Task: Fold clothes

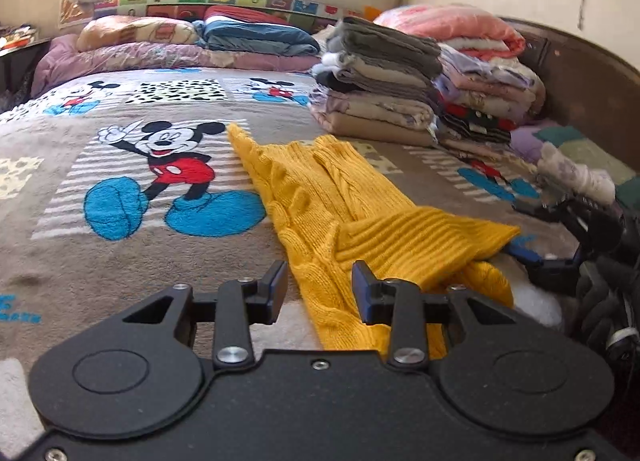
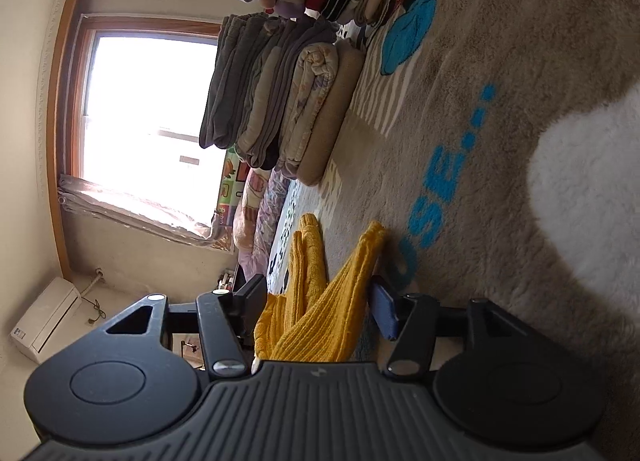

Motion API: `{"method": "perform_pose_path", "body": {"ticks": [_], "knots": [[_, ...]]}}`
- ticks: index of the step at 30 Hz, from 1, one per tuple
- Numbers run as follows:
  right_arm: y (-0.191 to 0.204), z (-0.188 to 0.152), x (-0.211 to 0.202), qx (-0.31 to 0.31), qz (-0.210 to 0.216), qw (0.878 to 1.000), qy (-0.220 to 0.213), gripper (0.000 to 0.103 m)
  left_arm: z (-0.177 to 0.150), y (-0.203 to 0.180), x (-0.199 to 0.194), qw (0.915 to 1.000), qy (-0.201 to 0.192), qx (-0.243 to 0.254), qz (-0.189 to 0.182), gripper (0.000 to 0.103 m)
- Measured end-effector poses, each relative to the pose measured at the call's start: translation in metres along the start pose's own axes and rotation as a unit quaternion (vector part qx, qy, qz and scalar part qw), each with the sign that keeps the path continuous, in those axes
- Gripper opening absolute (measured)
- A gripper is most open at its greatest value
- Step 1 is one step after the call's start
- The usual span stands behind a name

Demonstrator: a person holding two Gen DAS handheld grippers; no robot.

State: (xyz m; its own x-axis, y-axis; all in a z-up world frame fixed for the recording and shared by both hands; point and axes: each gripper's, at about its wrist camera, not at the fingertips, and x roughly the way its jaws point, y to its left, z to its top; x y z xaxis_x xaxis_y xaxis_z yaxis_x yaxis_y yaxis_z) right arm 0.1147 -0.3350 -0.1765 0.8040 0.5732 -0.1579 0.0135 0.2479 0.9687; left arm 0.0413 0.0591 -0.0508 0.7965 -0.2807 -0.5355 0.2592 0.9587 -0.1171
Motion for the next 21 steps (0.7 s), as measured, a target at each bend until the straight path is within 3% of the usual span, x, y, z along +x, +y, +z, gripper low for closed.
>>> {"method": "perform_pose_path", "body": {"ticks": [5,6,8,11,16,21], "knots": [[0.005,-0.012,0.011,-0.022,-0.012,1.000,0.019,0.054,-0.018,-0.040,0.026,0.9929,0.043,0.111,0.004,0.032],[0.004,-0.012,0.015,-0.027,-0.015,0.999,0.019,0.050,-0.024,-0.049,0.034,0.9893,0.052,0.136,0.006,0.032],[0.004,-0.009,0.023,-0.041,-0.023,0.999,0.018,0.030,-0.030,-0.058,0.039,0.9863,0.054,0.156,0.005,0.031],[0.003,-0.006,0.030,-0.059,-0.026,0.998,0.008,0.014,-0.023,-0.048,0.030,0.9892,0.052,0.137,-0.006,0.032],[0.008,-0.004,0.020,-0.056,0.006,0.998,-0.003,0.011,-0.008,-0.002,0.011,0.9995,0.009,0.024,0.016,0.032],[0.010,-0.004,0.013,-0.052,0.017,0.998,-0.008,0.011,0.004,0.019,0.019,0.9970,-0.004,-0.032,0.070,0.032]]}}
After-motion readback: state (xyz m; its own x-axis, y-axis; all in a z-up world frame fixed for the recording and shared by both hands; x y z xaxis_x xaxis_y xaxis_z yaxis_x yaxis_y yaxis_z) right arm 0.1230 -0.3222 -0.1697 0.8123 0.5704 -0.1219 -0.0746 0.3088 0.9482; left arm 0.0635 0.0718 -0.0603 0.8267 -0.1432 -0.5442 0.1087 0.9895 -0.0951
